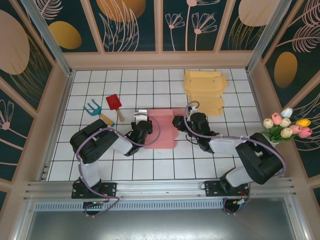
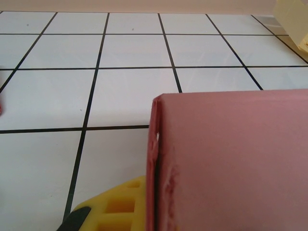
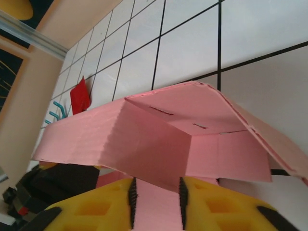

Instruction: Fold the paper box

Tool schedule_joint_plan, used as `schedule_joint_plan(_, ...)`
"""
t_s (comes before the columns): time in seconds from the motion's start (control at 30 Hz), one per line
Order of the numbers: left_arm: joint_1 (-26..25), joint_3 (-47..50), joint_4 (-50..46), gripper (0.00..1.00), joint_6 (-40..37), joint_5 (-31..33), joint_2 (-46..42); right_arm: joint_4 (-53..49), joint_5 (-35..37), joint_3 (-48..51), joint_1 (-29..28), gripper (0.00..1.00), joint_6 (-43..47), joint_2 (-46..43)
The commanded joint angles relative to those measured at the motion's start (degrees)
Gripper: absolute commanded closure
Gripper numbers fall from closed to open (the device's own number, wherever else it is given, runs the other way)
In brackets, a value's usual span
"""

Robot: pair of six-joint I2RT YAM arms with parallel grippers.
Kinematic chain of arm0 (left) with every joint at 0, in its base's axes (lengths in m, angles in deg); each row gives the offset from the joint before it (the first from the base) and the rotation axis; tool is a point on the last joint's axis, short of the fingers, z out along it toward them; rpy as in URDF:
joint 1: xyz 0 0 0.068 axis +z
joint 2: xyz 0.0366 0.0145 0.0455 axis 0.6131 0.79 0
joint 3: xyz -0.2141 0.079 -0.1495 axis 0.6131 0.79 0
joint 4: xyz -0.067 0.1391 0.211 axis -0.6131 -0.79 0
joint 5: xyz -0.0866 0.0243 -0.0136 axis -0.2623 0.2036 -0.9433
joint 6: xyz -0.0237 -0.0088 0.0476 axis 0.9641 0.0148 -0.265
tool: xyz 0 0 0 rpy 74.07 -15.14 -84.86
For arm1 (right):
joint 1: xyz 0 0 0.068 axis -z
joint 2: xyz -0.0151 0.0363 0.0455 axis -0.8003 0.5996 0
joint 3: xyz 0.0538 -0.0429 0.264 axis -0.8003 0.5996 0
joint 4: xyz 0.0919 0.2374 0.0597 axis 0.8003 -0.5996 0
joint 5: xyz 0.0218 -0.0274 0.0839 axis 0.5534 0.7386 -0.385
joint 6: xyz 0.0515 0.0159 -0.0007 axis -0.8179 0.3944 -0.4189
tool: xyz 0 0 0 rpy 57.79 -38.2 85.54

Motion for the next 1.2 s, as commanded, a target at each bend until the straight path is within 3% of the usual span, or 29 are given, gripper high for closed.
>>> schedule_joint_plan(0.0, 0.1, -1.0, -0.4, 1.00, 1.1, 0.5, 0.7, 2.8, -1.1, 1.0, 0.4, 0.63, 1.2, -2.2)
schedule_joint_plan(0.17, 0.1, -1.4, -1.0, 1.00, 1.7, 0.1, 0.8, -0.3, 2.5, 0.9, 0.9, 0.64, 5.4, -1.7)
schedule_joint_plan(0.53, 0.2, -2.0, -2.4, 1.00, 2.0, -1.9, 0.4, 5.7, 0.8, -0.5, 4.7, 0.55, 6.8, 7.3)
schedule_joint_plan(0.83, 0.1, -2.1, -3.1, 1.00, 1.7, -2.6, 0.8, 4.1, 5.3, -2.2, 5.4, 0.53, 7.6, 10.4)
schedule_joint_plan(1.17, 0.1, -2.3, -3.3, 1.00, 1.8, -3.4, 0.8, 9.4, -3.4, -3.4, 5.5, 0.57, 9.7, 14.7)
